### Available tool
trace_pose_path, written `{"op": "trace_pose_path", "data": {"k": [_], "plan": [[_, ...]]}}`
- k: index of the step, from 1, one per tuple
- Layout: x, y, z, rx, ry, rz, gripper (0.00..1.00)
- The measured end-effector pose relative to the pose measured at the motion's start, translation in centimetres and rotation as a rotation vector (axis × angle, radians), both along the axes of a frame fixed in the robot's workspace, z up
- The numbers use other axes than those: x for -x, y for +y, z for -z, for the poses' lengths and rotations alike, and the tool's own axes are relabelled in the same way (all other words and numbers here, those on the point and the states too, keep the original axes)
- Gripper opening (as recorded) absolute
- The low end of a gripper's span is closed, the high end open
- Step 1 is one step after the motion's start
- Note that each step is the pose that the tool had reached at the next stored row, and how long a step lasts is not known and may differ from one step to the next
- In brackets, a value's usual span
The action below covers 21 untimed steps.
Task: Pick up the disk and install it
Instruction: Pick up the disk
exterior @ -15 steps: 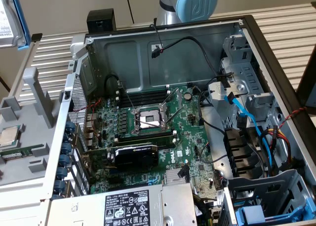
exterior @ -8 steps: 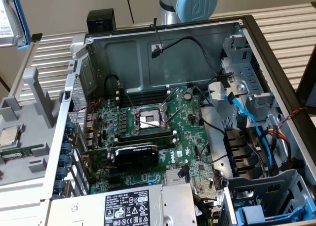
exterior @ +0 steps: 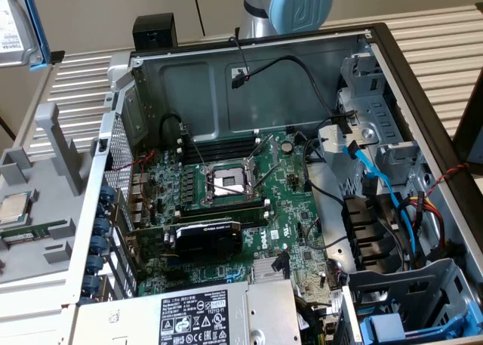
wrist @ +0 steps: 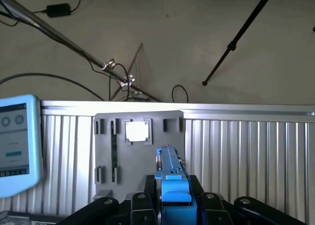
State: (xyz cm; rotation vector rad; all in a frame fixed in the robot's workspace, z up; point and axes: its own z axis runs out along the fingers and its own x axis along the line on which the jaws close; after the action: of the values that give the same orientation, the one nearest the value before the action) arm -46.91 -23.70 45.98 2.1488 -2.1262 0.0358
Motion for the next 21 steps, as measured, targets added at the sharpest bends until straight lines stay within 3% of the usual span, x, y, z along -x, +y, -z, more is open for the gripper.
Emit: {"op": "trace_pose_path", "data": {"k": [3,5,9,21], "plan": [[-0.5,0.0,-0.37,-0.0117,-0.001,0.0,0.37],[-1.0,0.0,-0.94,-0.0147,-0.0012,0.0,0.37],[-2.1,0.0,-2.44,-0.017,-0.001,0.0,0.37],[-6.7,-0.09,-5.04,-0.0236,-0.0012,0.0,0.37]]}}
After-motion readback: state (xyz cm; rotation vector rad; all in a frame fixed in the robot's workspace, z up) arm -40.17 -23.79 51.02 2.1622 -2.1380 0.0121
